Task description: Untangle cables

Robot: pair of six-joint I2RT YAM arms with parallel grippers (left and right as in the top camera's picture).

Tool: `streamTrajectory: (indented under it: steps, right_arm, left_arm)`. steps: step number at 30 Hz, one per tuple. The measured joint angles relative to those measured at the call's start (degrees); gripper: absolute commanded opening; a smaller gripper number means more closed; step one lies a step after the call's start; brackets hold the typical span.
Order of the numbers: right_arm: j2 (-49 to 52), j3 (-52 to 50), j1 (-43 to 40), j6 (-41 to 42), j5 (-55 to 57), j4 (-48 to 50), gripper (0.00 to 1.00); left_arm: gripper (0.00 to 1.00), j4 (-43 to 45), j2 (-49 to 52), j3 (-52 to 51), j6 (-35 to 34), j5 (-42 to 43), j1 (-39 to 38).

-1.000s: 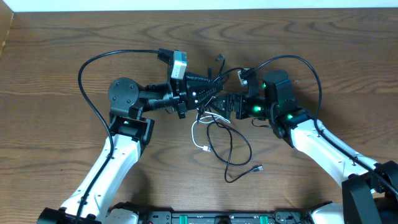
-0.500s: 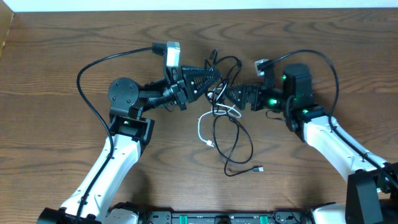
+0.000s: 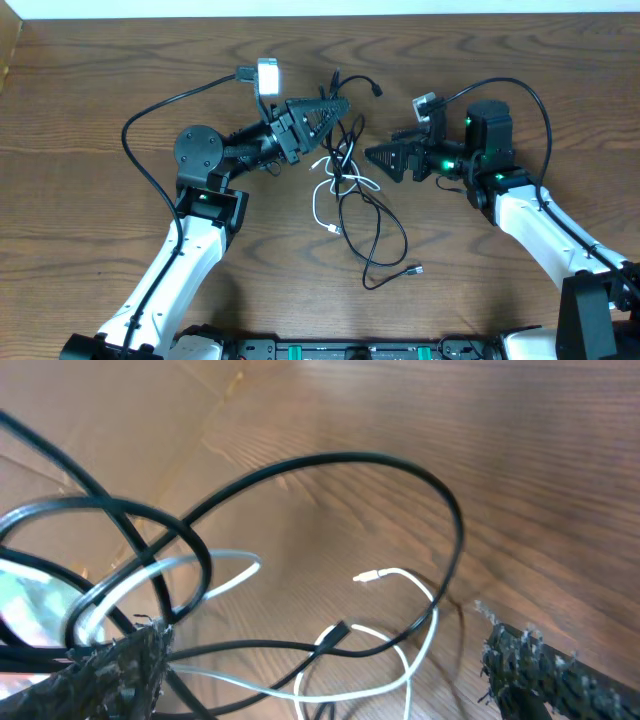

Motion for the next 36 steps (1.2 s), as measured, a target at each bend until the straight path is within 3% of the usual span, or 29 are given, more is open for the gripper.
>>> streamTrajectory:
  steps: [8,16,27,36]
  right_arm:
    - [0.0,0.0,0.0,-5.5,3.7,-1.7,0.99]
    - [0.0,0.0,3.8,-5.7,5.0,3.4,0.99]
    - [0.3,0.0,8.3,3.5,4.0,14.0,0.99]
    - [0.4,0.0,9.2,10.0,2.6,13.6,0.99]
  left_arm:
    - [0.07,6.8,0.0,0.0,-7.9,-2.3,0.0]
    - [0.08,9.3,0.0,0.0,-12.9,-2.5,-0.4]
    - [0.07,14.4,0.0,0.0,-17.3,-4.3,-2.4]
    - [0.08,18.5,0.0,0.0,-17.8,-4.8,-2.4]
